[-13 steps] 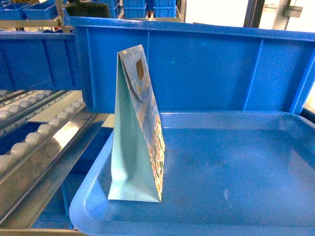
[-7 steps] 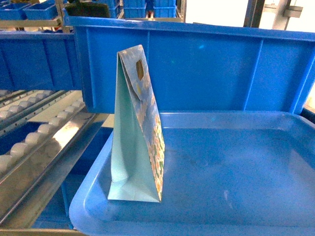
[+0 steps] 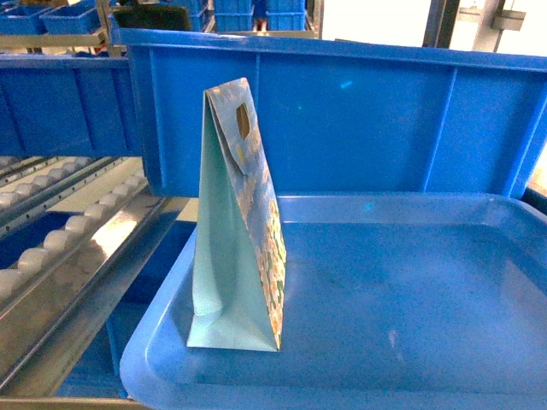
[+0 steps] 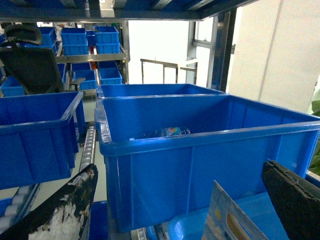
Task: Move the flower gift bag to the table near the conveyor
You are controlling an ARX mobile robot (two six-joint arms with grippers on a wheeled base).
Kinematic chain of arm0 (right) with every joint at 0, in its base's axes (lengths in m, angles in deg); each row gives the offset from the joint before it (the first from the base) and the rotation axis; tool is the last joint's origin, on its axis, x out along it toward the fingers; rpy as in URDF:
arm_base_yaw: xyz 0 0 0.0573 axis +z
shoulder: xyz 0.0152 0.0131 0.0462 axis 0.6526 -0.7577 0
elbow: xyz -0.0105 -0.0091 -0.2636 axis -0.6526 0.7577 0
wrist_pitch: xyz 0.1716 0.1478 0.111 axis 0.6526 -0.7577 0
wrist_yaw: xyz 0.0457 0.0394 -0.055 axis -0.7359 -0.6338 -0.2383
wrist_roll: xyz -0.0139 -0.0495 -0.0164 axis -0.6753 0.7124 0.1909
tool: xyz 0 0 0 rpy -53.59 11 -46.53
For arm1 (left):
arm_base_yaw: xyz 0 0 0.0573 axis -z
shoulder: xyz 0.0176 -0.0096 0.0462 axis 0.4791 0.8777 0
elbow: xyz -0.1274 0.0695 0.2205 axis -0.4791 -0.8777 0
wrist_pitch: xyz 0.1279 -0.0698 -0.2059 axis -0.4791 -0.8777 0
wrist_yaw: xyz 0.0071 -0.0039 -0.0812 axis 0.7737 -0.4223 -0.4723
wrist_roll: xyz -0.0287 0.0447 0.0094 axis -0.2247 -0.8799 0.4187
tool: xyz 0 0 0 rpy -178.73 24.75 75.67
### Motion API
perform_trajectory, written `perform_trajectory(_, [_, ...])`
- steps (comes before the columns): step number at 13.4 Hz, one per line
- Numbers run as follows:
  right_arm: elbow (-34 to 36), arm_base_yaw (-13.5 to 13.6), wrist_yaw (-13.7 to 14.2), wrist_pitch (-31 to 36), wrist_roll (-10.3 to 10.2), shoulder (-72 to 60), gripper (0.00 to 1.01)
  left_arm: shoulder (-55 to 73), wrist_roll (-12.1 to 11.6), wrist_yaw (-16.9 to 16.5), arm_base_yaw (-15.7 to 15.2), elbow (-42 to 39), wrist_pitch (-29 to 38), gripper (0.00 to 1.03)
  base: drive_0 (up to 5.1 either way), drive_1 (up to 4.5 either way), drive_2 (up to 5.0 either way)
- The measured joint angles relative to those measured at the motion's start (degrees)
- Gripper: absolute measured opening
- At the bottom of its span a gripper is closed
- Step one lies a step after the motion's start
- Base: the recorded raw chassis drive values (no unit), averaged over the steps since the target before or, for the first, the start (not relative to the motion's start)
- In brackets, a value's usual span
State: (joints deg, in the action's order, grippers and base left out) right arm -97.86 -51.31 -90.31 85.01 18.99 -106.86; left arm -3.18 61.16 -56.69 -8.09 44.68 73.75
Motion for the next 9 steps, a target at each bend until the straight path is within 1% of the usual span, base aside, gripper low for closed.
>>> perform_trajectory(1, [0.0,0.02,-0.02,0.02,0.0,0.02,0.02,6.19,-0.33,4.31,5.49,3.43,1.42,0.98,0.0,0.0,0.0])
perform_trajectory(2, [0.02,0.02,0.0,0.0,0.0,0.04,0.02,16.44,-1.81,7.52,11.15,8.48,0.68,0.98,0.0,0.0,0.0])
perform_trajectory(3, [0.02,0.0,-0.02,0.02,0.0,0.04,0.02,21.03,-3.04,9.6,13.31,9.22,-0.7,0.98,0.0,0.0,0.0])
perform_trajectory(5, [0.02,0.0,0.0,0.0,0.0,0.04,0.02,23.47,-3.19,10.91,14.64,9.25,-1.44,0.98,0.0,0.0,0.0])
perform_trajectory(6, [0.02,0.0,0.0,0.0,0.0,0.04,0.02,23.89,-3.17,12.0,15.34,9.22,-2.89,0.98,0.0,0.0,0.0])
perform_trajectory(7, [0.04,0.0,0.0,0.0,0.0,0.07,0.02,24.17,-2.89,13.29,15.65,9.22,-3.45,0.98,0.0,0.0,0.0])
perform_trajectory(8, [0.04,0.0,0.0,0.0,0.0,0.04,0.02,24.26,-2.71,13.77,15.76,9.14,-3.69,0.98,0.0,0.0,0.0])
perform_trajectory(9, [0.07,0.0,0.0,0.0,0.0,0.04,0.02,24.26,-2.08,14.82,15.76,9.11,-4.76,0.98,0.0,0.0,0.0])
